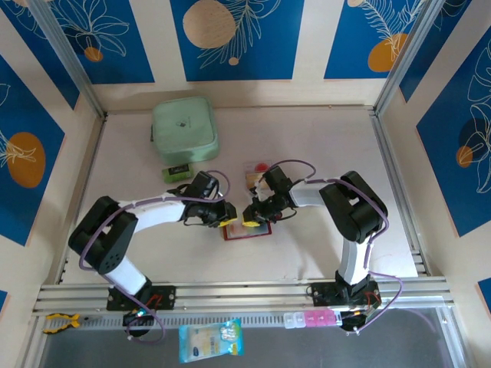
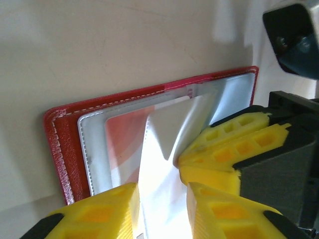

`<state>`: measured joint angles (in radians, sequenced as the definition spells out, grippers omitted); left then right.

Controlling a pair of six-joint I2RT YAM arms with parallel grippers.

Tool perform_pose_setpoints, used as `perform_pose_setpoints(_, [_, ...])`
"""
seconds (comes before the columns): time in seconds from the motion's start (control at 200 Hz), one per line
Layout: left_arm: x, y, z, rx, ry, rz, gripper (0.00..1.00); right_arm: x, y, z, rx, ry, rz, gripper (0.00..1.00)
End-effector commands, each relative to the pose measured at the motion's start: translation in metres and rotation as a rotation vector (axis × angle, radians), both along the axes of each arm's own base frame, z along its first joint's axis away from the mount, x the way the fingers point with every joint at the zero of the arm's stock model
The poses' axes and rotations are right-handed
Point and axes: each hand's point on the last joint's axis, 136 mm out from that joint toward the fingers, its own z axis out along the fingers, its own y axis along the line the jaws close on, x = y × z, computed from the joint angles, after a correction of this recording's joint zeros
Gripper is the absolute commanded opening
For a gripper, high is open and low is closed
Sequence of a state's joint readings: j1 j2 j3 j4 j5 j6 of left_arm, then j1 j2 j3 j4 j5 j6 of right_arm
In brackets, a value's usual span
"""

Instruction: Take the credit cards out of the card holder

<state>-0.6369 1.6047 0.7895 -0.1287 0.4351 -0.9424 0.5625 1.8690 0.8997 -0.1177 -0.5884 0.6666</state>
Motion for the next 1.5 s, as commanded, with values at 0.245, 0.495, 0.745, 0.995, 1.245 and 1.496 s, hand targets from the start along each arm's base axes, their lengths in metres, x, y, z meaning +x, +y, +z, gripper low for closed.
perform_pose_setpoints(0.245, [-0.008, -0.007, -0.011, -0.017, 0.04, -0.007, 0.32, -0.012, -0.012, -0.02, -0.013, 0.092, -0.023, 0.13])
perform_pose_setpoints(0.495, [-0.007, -0.011, -0.01, -0.041, 0.042, -0.001, 0.23, -0.011, -0.012, -0.015, 0.004, 0.087, -0.034, 0.13])
perform_pose_setpoints(0.745, [-0.006, -0.013, 0.001, -0.057, 0.026, -0.003, 0.22, -0.002, -0.008, 0.018, 0.038, 0.015, -0.048, 0.15])
perform_pose_setpoints(0.995, [-0.002, -0.022, 0.018, -0.094, 0.007, -0.02, 0.23, 0.01, -0.018, 0.045, -0.003, -0.052, -0.083, 0.15])
perform_pose_setpoints(1.245, [0.0, -0.041, 0.033, -0.14, 0.007, -0.06, 0.27, 0.017, -0.034, 0.06, -0.031, -0.09, -0.119, 0.15])
perform_pose_setpoints(1.496, [0.003, -0.059, 0.044, -0.156, -0.004, -0.103, 0.3, 0.019, -0.049, 0.067, -0.051, -0.106, -0.147, 0.15])
